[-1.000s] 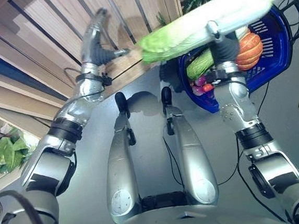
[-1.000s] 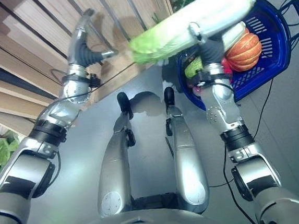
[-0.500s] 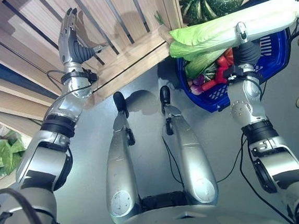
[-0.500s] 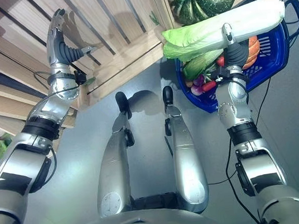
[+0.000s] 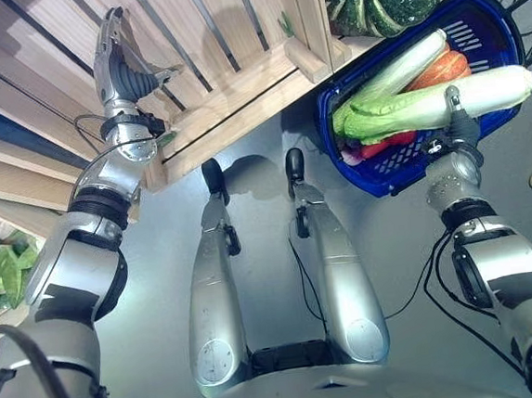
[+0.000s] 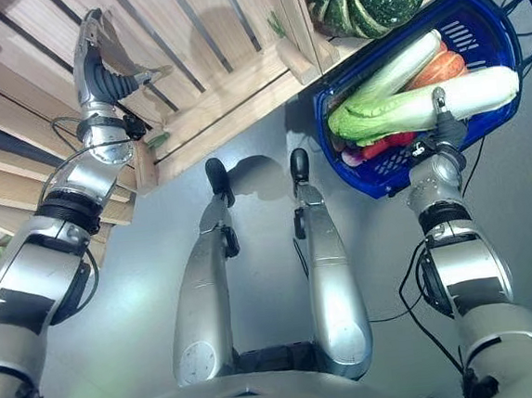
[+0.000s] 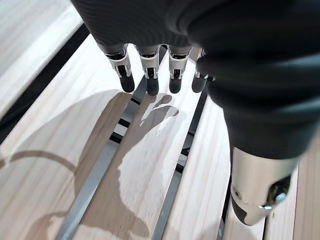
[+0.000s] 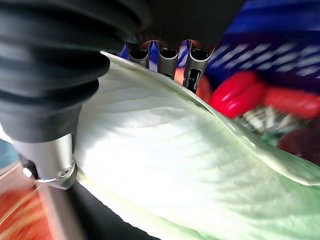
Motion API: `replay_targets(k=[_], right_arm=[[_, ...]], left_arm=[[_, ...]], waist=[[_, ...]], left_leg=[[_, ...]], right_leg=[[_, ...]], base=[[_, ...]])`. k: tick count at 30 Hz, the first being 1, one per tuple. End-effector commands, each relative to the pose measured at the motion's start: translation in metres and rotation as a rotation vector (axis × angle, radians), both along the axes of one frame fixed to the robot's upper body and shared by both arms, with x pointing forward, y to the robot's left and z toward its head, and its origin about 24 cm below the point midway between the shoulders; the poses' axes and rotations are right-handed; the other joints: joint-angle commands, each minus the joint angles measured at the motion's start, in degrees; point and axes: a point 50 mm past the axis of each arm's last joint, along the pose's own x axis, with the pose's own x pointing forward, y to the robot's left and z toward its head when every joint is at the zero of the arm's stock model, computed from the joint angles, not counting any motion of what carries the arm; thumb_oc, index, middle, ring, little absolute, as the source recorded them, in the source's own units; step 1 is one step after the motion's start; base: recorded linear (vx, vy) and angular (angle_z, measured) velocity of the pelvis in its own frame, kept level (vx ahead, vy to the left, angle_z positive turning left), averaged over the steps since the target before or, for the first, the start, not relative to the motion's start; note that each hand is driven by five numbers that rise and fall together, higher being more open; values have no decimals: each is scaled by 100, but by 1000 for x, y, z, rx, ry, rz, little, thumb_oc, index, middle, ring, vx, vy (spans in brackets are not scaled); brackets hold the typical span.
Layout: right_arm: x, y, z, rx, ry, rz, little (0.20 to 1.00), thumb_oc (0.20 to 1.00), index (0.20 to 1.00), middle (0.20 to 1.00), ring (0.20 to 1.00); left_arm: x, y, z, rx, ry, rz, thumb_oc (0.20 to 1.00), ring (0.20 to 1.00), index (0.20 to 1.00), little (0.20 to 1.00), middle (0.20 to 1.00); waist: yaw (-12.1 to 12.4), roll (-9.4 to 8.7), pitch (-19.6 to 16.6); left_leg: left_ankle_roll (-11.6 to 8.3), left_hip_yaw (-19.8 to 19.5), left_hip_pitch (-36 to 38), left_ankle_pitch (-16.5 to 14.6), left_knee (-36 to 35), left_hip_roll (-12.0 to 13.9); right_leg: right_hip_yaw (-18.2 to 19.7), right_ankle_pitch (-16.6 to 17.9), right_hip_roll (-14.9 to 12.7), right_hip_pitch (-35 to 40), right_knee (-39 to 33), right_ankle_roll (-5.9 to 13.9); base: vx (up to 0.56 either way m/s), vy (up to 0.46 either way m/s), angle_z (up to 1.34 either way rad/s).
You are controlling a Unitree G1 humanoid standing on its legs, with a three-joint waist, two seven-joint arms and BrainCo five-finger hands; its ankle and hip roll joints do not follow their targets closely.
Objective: Pick up fruits and vegetables into the basket
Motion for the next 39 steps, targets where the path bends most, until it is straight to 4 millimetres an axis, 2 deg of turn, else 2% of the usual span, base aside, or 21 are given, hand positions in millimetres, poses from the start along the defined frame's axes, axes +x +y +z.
replay_targets(k=[1, 6, 12, 17, 18, 19, 20, 23, 27, 33, 39], right_arm=[[-12, -35, 13, 26, -41, -80, 200, 200, 200, 200, 200], [-19, -45, 4, 42, 73, -121, 200, 200, 200, 200, 200], [-19, -50, 7, -23, 181, -111, 200, 200, 200, 200, 200], [-8, -47, 26, -120, 231, -62, 200, 200, 200, 200, 200], [-7, -46, 28, -126, 237, -58, 275, 275, 275, 275, 275], [-5, -46, 31, -130, 241, -51, 551, 551, 551, 551, 551], [-4, -45, 33, -153, 267, -43, 1000, 1000, 1000, 1000, 1000], [1, -42, 41, -182, 289, -27, 1000, 1000, 1000, 1000, 1000], [1, -42, 41, -190, 305, -13, 1000, 1000, 1000, 1000, 1000], [-3, -44, 33, -195, 320, -7, 1000, 1000, 1000, 1000, 1000], [-12, -50, 18, -184, 360, -20, 1000, 1000, 1000, 1000, 1000]], left_arm=[[4, -8, 7, -31, -35, -33, 1000, 1000, 1000, 1000, 1000], [5, -13, 7, -26, -37, -37, 1000, 1000, 1000, 1000, 1000], [7, -20, 11, 1, -27, -55, 1000, 1000, 1000, 1000, 1000], [8, -31, 14, 42, -19, -95, 1000, 1000, 1000, 1000, 1000], [8, -33, 15, 44, -19, -99, 1000, 1000, 1000, 1000, 1000], [8, -33, 16, 45, -21, -102, 1000, 1000, 1000, 1000, 1000], [8, -35, 15, 46, -16, -107, 1000, 1000, 1000, 1000, 1000], [9, -41, 14, 43, -9, -121, 1000, 1000, 1000, 1000, 1000], [8, -44, 10, 35, -9, -128, 1000, 1000, 1000, 1000, 1000], [6, -43, 6, 30, -11, -130, 1000, 1000, 1000, 1000, 1000], [4, -36, 3, 28, -4, -126, 1000, 1000, 1000, 1000, 1000]], waist=[[94, 225, -301], [92, 317, -301], [90, 421, -301], [109, 565, -301], [114, 579, -301], [119, 598, -301], [123, 628, -301], [126, 696, -301], [121, 726, -301], [115, 718, -301], [112, 635, -301]], left_leg=[[-86, -288, -467, -671, 692, -129], [-75, -303, -593, -668, 739, -139], [-86, -322, -708, -717, 809, -145], [-88, -314, -901, -710, 824, -146], [-90, -313, -920, -708, 819, -146], [-89, -309, -983, -659, 801, -139], [-97, -300, -1007, -704, 830, -131], [-110, -282, -1101, -714, 867, -101], [-109, -269, -1129, -709, 882, -86], [-107, -267, -1040, -690, 881, -89], [-100, -257, -747, -698, 856, -95]], right_leg=[[-269, -10, -31, 3, -77, 254], [-262, -26, -30, -151, 23, 250], [-241, -68, -49, -293, 99, 276], [-224, -80, -75, -559, 174, 288], [-225, -86, -75, -582, 180, 290], [-229, -44, -77, -653, 172, 289], [-218, -91, -81, -700, 218, 293], [-198, -118, -102, -824, 280, 286], [-189, -127, -100, -871, 327, 280], [-198, -114, -90, -787, 334, 278], [-245, -66, -95, -469, 244, 284]], base=[[21, -29, -6], [3, -5, -1], [20, -34, -2], [1, -21, 1], [0, 0, 0], [0, 0, 0], [0, 0, 0], [-5, 13, -5], [-8, 14, -1], [-7, 11, 0], [-33, 33, 1]])
